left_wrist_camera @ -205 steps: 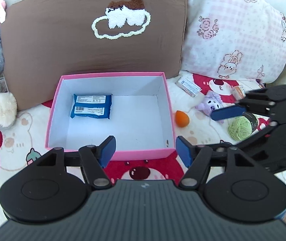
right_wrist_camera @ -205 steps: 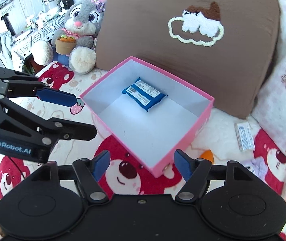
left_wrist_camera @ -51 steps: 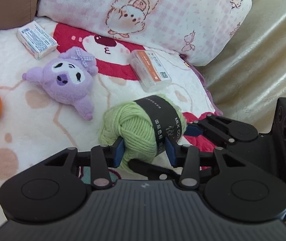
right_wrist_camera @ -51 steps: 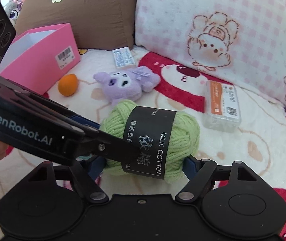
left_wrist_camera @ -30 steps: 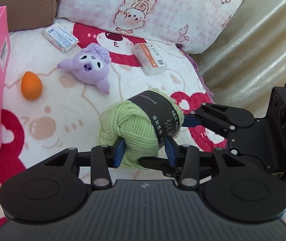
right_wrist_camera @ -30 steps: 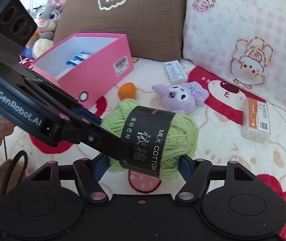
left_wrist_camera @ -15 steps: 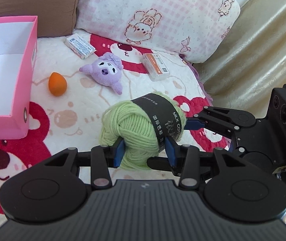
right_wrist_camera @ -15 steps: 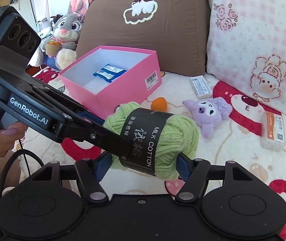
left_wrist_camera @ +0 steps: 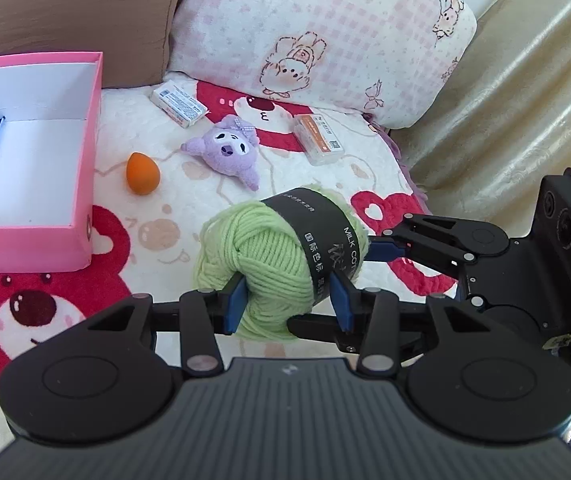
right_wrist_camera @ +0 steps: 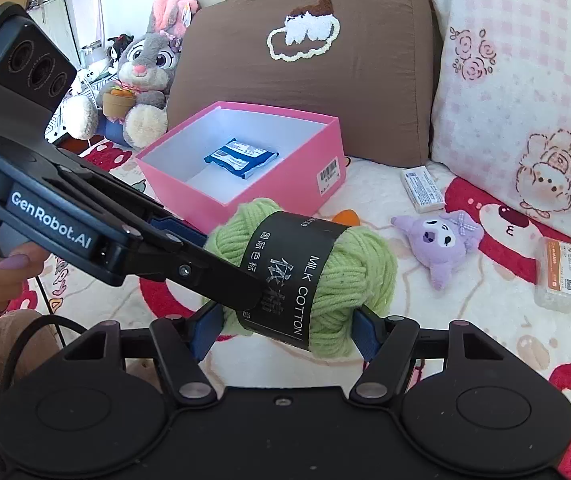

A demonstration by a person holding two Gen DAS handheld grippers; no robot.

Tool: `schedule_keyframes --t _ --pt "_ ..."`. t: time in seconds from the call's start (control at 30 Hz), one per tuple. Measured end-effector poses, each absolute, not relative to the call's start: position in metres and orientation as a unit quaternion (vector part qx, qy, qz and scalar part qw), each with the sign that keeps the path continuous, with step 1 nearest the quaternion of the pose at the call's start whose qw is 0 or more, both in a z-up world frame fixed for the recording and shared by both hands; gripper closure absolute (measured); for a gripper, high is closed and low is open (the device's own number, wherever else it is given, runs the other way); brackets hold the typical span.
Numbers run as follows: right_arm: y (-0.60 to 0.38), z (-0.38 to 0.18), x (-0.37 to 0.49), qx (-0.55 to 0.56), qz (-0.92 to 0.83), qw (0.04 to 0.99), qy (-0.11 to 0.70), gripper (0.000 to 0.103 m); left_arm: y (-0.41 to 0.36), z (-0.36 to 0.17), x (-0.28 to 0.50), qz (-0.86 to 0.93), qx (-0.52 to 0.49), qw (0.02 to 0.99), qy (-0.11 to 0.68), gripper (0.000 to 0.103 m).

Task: Organize objects
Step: 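Lift the yarn ball with the left tool and carry it over the pink box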

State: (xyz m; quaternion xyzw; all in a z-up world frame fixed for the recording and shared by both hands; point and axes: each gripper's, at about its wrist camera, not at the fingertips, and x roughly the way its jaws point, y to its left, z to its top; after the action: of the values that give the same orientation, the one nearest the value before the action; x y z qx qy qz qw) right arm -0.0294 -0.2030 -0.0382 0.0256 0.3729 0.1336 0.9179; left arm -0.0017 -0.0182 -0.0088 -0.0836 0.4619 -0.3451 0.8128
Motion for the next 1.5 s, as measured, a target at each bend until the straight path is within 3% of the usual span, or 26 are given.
schedule_keyframes --t 1.13,1.5 --pt "-0.104 0.014 0.006 -0.021 0.149 0.924 0.351 0.03 0.079 0.056 -0.024 -0.28 -0.04 0.865 0.414 0.059" --pt "-0.067 0.026 0.05 -0.003 0.17 0.929 0.33 0.03 0.126 0.073 0.006 -0.231 -0.051 0.877 0.419 0.058"
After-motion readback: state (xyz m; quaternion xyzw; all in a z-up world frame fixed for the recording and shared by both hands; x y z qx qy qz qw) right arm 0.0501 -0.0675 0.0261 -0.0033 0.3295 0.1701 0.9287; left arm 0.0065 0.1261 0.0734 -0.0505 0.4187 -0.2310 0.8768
